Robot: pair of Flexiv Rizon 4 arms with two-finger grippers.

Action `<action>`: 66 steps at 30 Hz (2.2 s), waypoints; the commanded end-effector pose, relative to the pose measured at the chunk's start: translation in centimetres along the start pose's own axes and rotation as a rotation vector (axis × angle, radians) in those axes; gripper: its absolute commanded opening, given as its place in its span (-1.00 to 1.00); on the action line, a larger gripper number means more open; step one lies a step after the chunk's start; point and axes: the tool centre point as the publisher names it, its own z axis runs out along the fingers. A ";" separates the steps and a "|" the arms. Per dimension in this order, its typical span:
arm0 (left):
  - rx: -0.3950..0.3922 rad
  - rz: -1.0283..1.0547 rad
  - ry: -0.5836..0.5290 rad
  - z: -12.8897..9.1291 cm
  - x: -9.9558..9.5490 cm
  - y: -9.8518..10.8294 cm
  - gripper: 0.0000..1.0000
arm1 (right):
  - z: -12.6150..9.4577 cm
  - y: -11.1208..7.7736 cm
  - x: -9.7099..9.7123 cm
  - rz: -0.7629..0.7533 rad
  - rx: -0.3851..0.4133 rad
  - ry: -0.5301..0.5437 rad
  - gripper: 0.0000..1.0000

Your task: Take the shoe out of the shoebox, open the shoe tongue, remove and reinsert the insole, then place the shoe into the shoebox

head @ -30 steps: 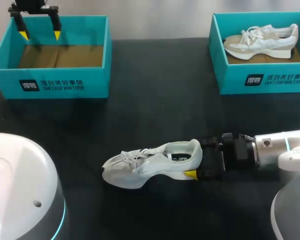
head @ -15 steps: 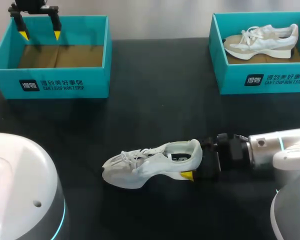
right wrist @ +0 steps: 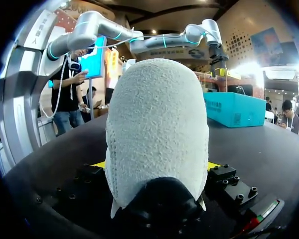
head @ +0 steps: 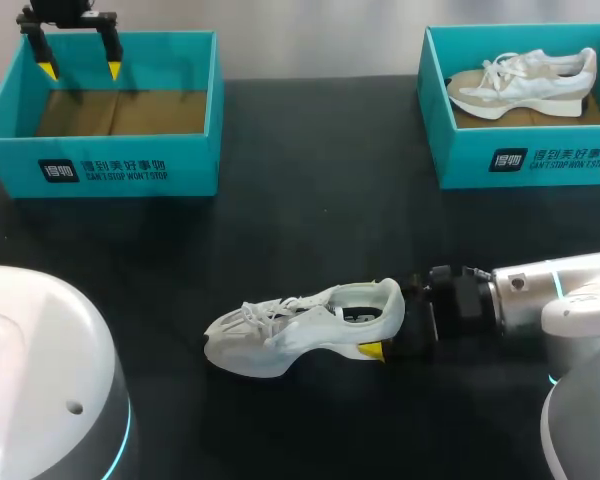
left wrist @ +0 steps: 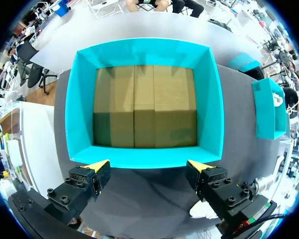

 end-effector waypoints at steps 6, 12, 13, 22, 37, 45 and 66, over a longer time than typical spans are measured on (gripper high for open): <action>0.000 0.000 0.000 0.0 0.0 0.0 1.00 | 0.3 -0.2 -0.3 -0.006 0.002 -0.001 -1.00; 0.000 0.000 0.000 0.0 0.0 0.0 1.00 | -0.4 0.0 -0.1 -0.029 0.003 -0.031 -1.00; 0.000 0.000 0.000 0.0 0.0 0.0 1.00 | -0.6 0.0 -0.1 -0.031 0.000 -0.040 -1.00; 0.000 0.000 0.000 0.0 0.0 0.0 1.00 | -1.2 -0.2 0.0 -0.022 0.006 -0.052 -1.00; 0.000 0.000 0.000 0.0 0.0 0.0 1.00 | -1.0 -0.4 0.1 -0.004 0.000 -0.024 -1.00; 0.000 0.000 0.000 0.0 0.0 0.0 1.00 | -1.0 -0.4 0.1 -0.004 0.000 -0.024 -1.00; 0.130 -0.084 -0.081 1.0 7.6 8.3 1.00 | -1.0 -0.4 0.1 -0.004 0.000 -0.024 -1.00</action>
